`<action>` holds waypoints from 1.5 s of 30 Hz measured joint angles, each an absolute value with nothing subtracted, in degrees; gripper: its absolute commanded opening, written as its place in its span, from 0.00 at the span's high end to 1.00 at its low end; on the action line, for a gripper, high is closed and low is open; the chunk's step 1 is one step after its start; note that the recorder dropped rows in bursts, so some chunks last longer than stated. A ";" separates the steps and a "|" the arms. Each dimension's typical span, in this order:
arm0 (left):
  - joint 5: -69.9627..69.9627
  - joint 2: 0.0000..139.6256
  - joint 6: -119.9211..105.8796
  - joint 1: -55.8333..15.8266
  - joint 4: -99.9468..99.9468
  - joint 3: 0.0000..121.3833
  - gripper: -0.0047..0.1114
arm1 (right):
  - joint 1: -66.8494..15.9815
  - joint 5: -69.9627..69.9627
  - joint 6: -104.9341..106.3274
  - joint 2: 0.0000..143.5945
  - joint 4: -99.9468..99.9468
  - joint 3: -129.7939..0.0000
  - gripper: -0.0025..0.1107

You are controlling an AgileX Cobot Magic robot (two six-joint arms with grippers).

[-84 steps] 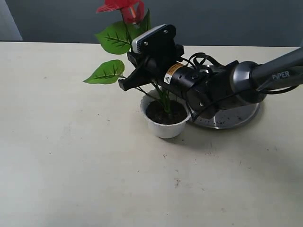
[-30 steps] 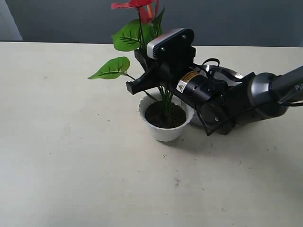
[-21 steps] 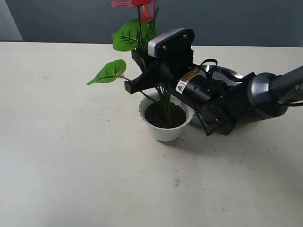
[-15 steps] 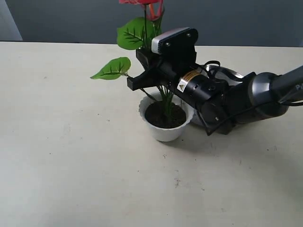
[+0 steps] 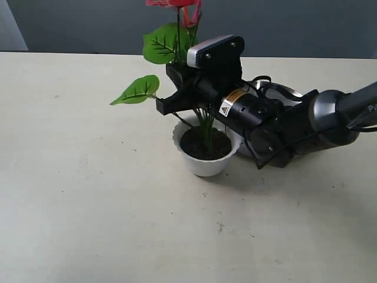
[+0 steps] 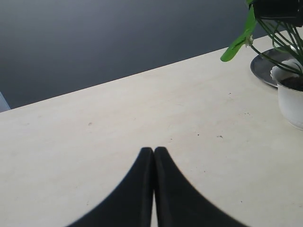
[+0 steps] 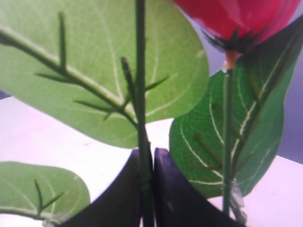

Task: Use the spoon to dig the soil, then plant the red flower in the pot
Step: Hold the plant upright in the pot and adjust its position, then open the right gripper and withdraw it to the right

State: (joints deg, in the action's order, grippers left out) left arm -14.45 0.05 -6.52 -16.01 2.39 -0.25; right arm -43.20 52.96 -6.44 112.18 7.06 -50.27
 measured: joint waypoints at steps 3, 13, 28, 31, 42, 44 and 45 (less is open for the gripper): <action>-14.45 0.05 -6.52 -16.01 2.39 -0.25 0.96 | -43.20 52.96 -10.02 112.18 10.02 -50.27 0.95; -14.45 0.05 -6.52 -16.01 2.39 -0.25 0.96 | -43.25 49.91 -13.87 111.42 10.83 -50.27 0.44; -14.45 0.05 -6.52 -16.01 2.39 -0.25 0.96 | -43.34 36.95 -11.85 105.39 15.94 -50.27 0.44; -14.45 0.05 -6.52 -16.01 2.39 -0.25 0.96 | -43.34 32.86 -11.49 103.29 18.17 -50.27 0.44; -14.45 0.05 -6.52 -16.01 2.39 -0.25 0.96 | -43.34 22.04 -13.56 99.53 23.42 -50.27 0.44; -14.45 0.05 -6.52 -16.01 2.39 -0.25 0.96 | -43.34 19.70 -13.69 97.67 23.57 -50.27 0.44; -14.45 0.05 -6.52 -16.01 2.39 -0.25 0.96 | -43.34 17.97 -13.69 96.84 23.62 -50.27 0.44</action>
